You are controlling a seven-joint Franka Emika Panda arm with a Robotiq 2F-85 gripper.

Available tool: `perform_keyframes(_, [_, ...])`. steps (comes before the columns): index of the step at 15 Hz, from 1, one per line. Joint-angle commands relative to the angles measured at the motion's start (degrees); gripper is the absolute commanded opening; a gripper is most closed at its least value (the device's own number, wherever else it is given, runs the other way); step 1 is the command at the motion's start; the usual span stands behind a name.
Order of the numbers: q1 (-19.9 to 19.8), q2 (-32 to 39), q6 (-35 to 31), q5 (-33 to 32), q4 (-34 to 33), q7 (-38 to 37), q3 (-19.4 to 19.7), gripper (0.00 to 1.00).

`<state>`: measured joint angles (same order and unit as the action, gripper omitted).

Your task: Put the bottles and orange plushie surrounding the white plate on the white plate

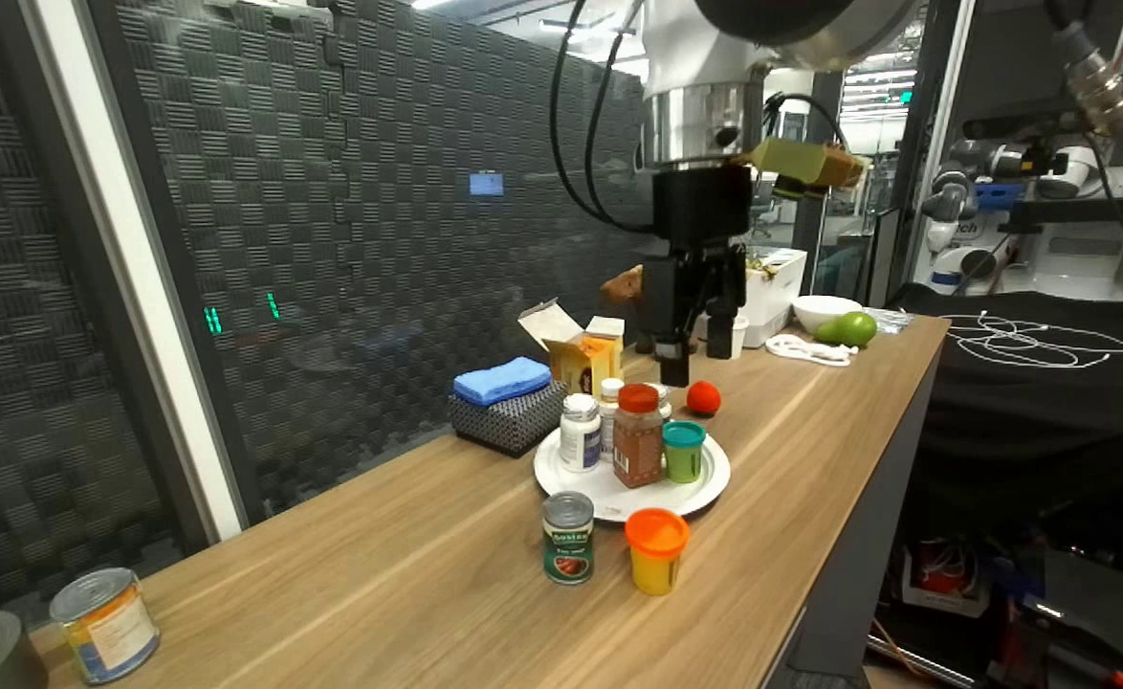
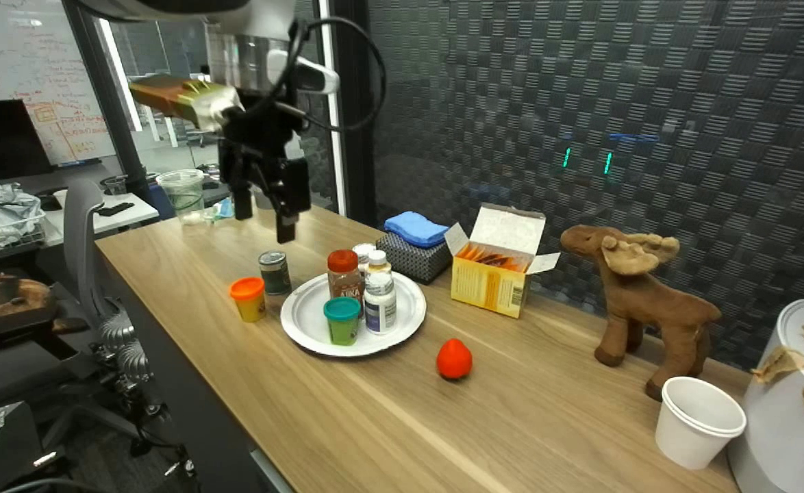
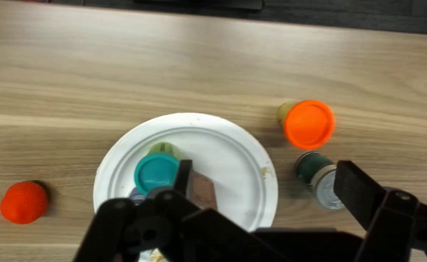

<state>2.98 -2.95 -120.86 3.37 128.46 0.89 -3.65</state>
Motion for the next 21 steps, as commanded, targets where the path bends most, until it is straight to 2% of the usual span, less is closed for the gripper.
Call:
perform_keyframes(1, [2.53,-3.67,6.11,4.50,-2.15,-6.08,-2.18,1.00])
perform_keyframes(4, [3.85,0.87,4.95,7.76,-5.74,-9.84,-3.55,1.00])
perform_keyframes(8, [4.29,9.79,-1.07,4.21,-8.66,-11.85,-3.95,1.00])
perform_keyframes(15, [6.08,20.92,-0.09,4.13,-13.80,-10.62,-4.32,1.00])
perform_keyframes(21, [9.15,24.83,-1.19,-4.36,-17.16,-12.67,-2.90,1.00])
